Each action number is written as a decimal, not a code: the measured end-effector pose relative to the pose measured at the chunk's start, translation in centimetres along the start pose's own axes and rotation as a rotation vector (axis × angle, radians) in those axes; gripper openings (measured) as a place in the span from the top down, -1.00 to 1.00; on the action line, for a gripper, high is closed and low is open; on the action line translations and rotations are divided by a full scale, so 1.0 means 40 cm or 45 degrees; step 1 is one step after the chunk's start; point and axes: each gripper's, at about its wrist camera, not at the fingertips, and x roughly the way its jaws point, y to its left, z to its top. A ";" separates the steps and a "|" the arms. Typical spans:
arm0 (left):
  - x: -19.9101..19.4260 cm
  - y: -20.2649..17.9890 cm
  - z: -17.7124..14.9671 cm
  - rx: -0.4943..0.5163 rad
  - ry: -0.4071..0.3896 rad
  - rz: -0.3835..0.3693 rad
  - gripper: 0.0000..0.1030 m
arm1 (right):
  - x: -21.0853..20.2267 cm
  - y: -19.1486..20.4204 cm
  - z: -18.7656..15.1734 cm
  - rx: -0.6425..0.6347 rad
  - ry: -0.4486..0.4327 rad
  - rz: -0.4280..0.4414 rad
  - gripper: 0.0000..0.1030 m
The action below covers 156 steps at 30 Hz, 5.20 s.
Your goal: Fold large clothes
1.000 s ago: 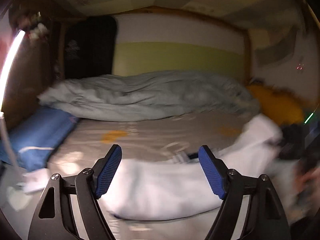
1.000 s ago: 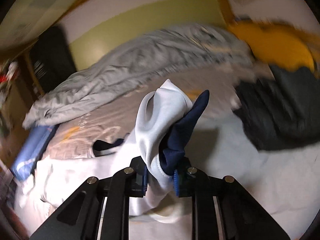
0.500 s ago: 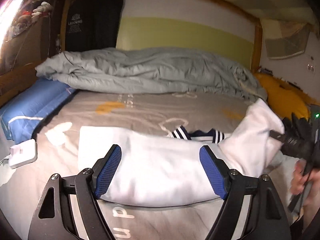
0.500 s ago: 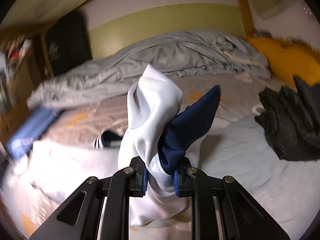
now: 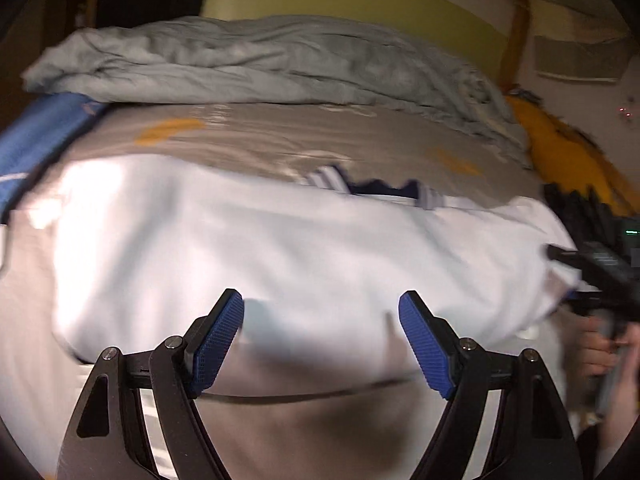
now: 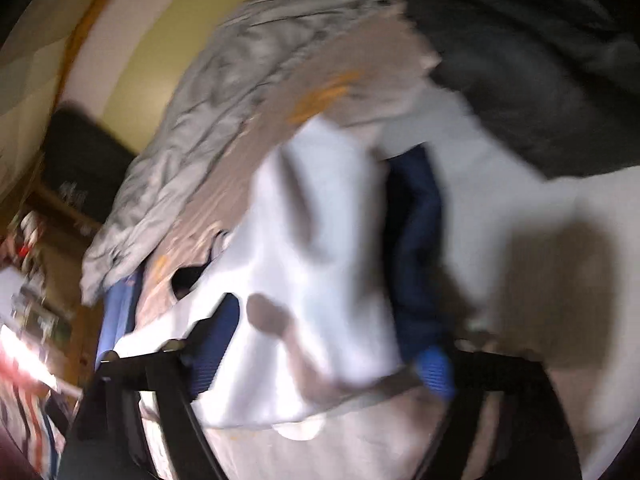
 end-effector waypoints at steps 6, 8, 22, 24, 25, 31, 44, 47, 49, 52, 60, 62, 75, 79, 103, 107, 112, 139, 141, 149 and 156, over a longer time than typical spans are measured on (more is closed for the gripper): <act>0.018 -0.197 0.053 0.158 -0.028 -0.256 0.69 | -0.048 -0.032 0.019 0.136 -0.145 0.040 -0.35; 0.048 -0.269 0.093 0.164 -0.021 -0.316 0.69 | -0.088 -0.058 0.030 0.192 -0.230 0.059 -0.15; 0.331 -0.375 0.060 0.067 0.155 -0.307 0.79 | -0.104 -0.066 -0.003 0.224 -0.025 0.181 -0.44; 0.331 -0.376 0.056 0.059 0.130 -0.318 0.79 | -0.082 -0.041 -0.016 0.172 -0.012 0.077 -0.44; 0.333 -0.365 0.056 0.031 0.131 -0.347 0.79 | -0.074 -0.059 -0.029 0.213 -0.001 0.031 -0.44; 0.340 -0.357 0.058 0.017 0.115 -0.374 0.80 | -0.097 -0.088 -0.068 0.410 -0.089 0.054 -0.57; 0.311 -0.349 0.076 0.034 0.174 -0.372 0.80 | -0.085 0.050 -0.007 0.054 -0.312 0.049 0.63; 0.166 -0.311 0.094 0.107 0.076 -0.384 0.76 | -0.136 0.219 -0.057 -0.356 -0.501 -0.060 0.63; 0.046 -0.263 0.119 0.137 -0.036 -0.288 0.76 | -0.154 0.312 -0.100 -0.539 -0.536 -0.043 0.63; -0.097 -0.164 0.155 0.076 -0.164 -0.200 0.74 | -0.135 0.410 -0.151 -0.732 -0.512 -0.051 0.63; -0.181 0.047 0.106 -0.069 -0.262 -0.039 0.60 | 0.074 0.529 -0.304 -0.933 -0.168 -0.046 0.60; -0.146 0.087 0.099 -0.125 -0.195 -0.054 0.60 | 0.069 0.537 -0.315 -0.899 -0.121 0.055 0.34; -0.130 0.112 0.084 -0.178 -0.164 0.002 0.49 | -0.104 0.498 -0.250 -0.781 -0.378 0.194 0.16; -0.115 0.104 0.083 -0.184 -0.143 -0.017 0.46 | -0.130 0.431 -0.178 -0.637 -0.547 -0.131 0.16; 0.021 -0.041 0.201 -0.105 0.034 -0.415 -0.12 | 0.067 0.418 -0.286 -0.777 0.006 0.180 0.35; 0.120 -0.120 0.234 -0.068 0.199 -0.383 -0.03 | 0.056 0.425 -0.294 -0.788 0.001 0.184 0.35; 0.159 -0.133 0.225 0.005 0.126 -0.279 0.95 | -0.018 0.415 -0.276 -0.707 -0.153 0.056 0.35; -0.105 0.296 0.052 -0.452 -0.019 0.019 -0.65 | 0.064 0.392 -0.228 -0.766 -0.077 -0.173 -0.25; -0.113 0.333 0.000 -0.465 0.019 0.010 -0.65 | 0.062 0.394 -0.231 -0.773 -0.081 -0.176 -0.25; -0.054 0.426 -0.110 -0.879 0.143 -0.185 -0.64 | 0.060 0.398 -0.233 -0.781 -0.081 -0.166 -0.25; -0.008 0.456 -0.060 -0.947 0.020 -0.081 -0.15 | 0.063 0.399 -0.224 -0.720 -0.058 -0.112 -0.29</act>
